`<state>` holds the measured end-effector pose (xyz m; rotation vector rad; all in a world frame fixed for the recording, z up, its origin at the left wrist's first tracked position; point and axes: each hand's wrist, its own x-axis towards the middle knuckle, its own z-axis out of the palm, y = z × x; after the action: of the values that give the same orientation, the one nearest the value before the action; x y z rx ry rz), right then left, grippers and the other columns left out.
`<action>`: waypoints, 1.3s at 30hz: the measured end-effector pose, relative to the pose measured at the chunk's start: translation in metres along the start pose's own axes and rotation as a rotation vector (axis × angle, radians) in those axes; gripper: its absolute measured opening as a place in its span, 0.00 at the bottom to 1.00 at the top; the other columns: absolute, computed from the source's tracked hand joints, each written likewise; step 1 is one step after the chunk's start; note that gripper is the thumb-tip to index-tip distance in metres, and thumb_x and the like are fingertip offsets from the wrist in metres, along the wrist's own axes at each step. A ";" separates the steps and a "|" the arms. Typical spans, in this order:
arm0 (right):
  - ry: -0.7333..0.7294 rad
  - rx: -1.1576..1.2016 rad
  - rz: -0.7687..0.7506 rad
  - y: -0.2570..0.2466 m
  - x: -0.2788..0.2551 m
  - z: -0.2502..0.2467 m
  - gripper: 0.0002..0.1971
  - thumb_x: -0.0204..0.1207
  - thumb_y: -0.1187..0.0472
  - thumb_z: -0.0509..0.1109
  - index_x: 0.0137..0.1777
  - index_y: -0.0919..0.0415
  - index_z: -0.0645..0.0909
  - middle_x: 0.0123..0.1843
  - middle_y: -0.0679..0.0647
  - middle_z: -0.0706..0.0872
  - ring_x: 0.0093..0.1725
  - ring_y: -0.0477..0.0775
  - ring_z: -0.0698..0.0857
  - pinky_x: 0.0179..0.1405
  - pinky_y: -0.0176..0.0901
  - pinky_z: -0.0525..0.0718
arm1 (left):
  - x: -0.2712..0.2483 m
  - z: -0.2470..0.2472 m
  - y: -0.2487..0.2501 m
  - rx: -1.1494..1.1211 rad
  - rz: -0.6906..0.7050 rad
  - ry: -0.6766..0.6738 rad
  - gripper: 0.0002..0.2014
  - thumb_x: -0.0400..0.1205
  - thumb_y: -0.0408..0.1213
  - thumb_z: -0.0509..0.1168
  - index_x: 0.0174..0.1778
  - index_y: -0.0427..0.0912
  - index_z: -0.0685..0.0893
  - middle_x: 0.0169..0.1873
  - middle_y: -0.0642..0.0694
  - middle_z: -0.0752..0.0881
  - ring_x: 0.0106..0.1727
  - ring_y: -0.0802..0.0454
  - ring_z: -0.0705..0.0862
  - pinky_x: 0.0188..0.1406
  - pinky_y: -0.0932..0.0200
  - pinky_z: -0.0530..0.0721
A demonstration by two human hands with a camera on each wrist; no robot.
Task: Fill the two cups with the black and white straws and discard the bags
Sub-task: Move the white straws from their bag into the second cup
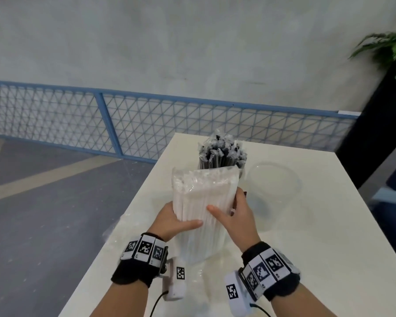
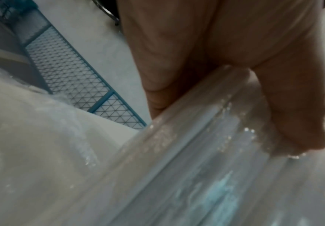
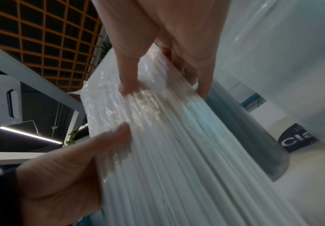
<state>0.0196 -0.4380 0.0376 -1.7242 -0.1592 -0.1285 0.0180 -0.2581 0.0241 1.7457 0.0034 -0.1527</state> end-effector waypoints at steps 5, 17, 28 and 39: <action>0.161 -0.192 -0.060 0.002 0.002 0.005 0.37 0.63 0.57 0.81 0.70 0.54 0.68 0.61 0.48 0.75 0.54 0.43 0.79 0.49 0.25 0.78 | 0.007 -0.007 -0.022 0.038 -0.003 -0.060 0.37 0.53 0.51 0.80 0.59 0.44 0.83 0.53 0.49 0.89 0.56 0.55 0.87 0.56 0.58 0.85; 0.240 -0.098 -0.179 -0.012 0.012 -0.002 0.29 0.66 0.67 0.78 0.64 0.53 0.71 0.54 0.41 0.71 0.43 0.38 0.78 0.45 0.30 0.83 | 0.022 -0.004 0.016 -0.058 0.149 0.017 0.28 0.63 0.24 0.79 0.56 0.45 0.80 0.50 0.54 0.87 0.49 0.68 0.87 0.46 0.73 0.83; 0.267 0.053 -0.154 -0.019 0.003 -0.010 0.27 0.69 0.69 0.75 0.63 0.51 0.69 0.49 0.46 0.78 0.44 0.38 0.80 0.39 0.27 0.81 | 0.022 0.011 0.014 -0.070 0.169 0.060 0.30 0.64 0.27 0.79 0.62 0.38 0.79 0.54 0.45 0.88 0.56 0.54 0.87 0.57 0.59 0.85; 0.204 -0.051 -0.190 -0.027 0.009 -0.011 0.19 0.71 0.70 0.72 0.60 0.56 0.76 0.47 0.52 0.78 0.47 0.44 0.79 0.41 0.23 0.78 | 0.021 0.018 0.017 -0.024 0.167 0.100 0.30 0.65 0.29 0.79 0.62 0.40 0.78 0.55 0.46 0.87 0.58 0.55 0.86 0.58 0.58 0.83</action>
<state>0.0231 -0.4440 0.0672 -1.7323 -0.1696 -0.4505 0.0382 -0.2805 0.0354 1.7201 -0.0674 0.0569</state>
